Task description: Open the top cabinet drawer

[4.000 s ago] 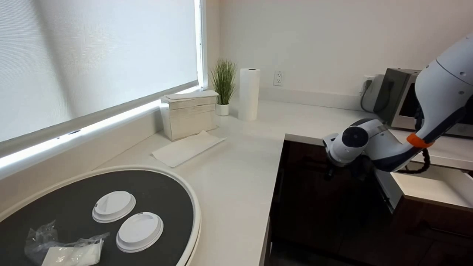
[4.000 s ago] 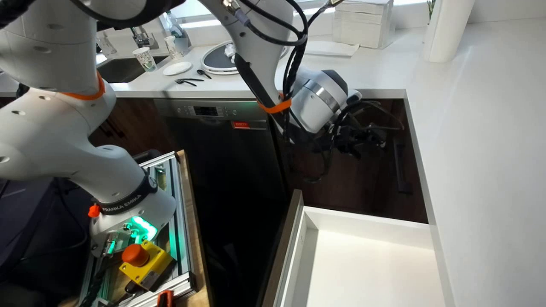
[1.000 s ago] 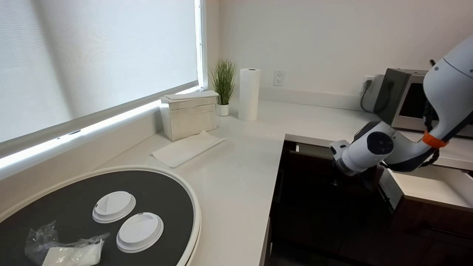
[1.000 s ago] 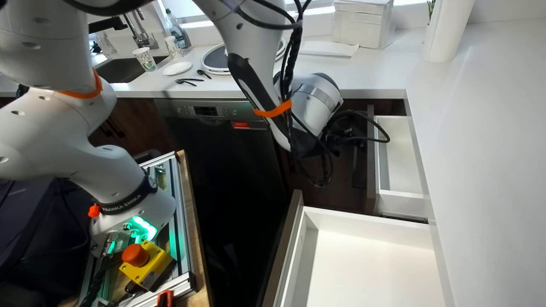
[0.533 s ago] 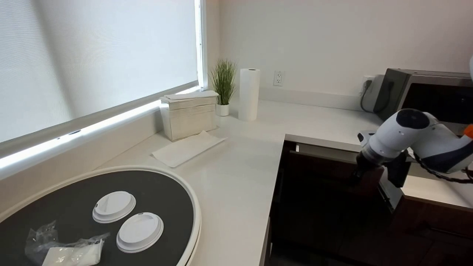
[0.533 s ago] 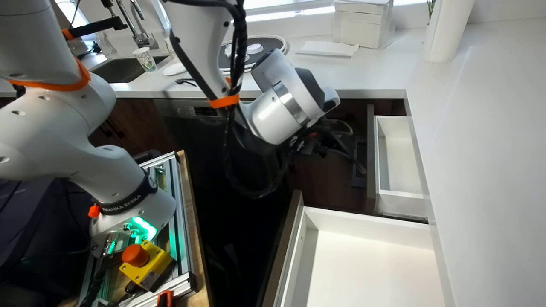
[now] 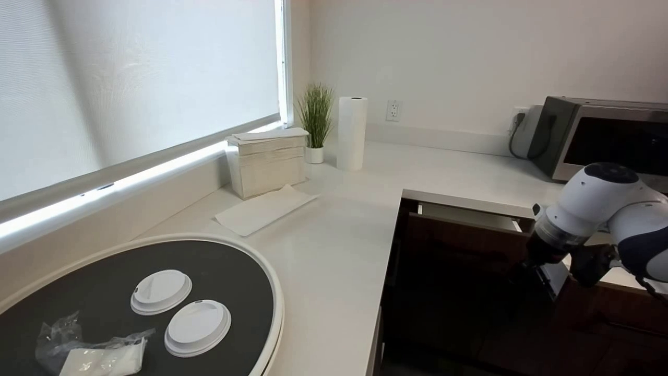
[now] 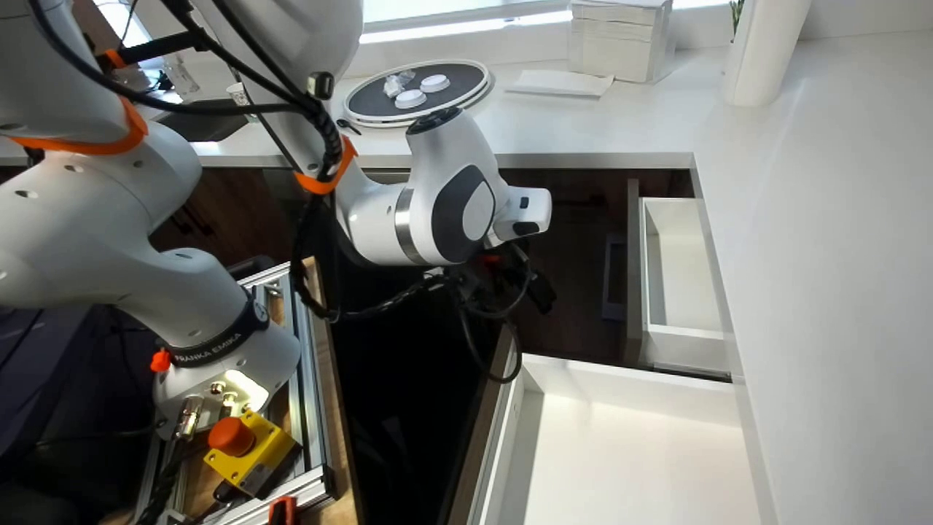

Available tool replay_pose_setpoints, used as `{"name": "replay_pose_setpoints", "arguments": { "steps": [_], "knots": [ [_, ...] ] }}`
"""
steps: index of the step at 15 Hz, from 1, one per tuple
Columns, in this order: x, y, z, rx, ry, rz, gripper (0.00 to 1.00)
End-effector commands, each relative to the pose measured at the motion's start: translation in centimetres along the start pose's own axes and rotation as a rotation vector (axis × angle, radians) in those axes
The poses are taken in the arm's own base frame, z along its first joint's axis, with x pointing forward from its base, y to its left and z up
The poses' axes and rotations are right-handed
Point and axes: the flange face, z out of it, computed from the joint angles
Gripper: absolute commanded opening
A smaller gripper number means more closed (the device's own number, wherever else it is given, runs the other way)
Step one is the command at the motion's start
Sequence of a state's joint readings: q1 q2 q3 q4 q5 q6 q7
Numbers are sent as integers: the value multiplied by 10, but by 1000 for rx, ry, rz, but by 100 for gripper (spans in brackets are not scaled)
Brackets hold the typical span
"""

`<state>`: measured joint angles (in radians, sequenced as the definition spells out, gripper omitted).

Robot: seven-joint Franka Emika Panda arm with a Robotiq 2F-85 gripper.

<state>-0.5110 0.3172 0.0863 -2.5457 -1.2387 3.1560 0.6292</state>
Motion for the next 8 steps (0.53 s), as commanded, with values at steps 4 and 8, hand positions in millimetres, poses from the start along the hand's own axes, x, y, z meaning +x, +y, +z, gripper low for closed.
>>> {"name": "replay_pose_setpoints", "arguments": {
  "steps": [4,8],
  "knots": [
    [1,5,0,-8,4,2,100],
    [3,-9,2,-12,-43,25,100]
  ]
}}
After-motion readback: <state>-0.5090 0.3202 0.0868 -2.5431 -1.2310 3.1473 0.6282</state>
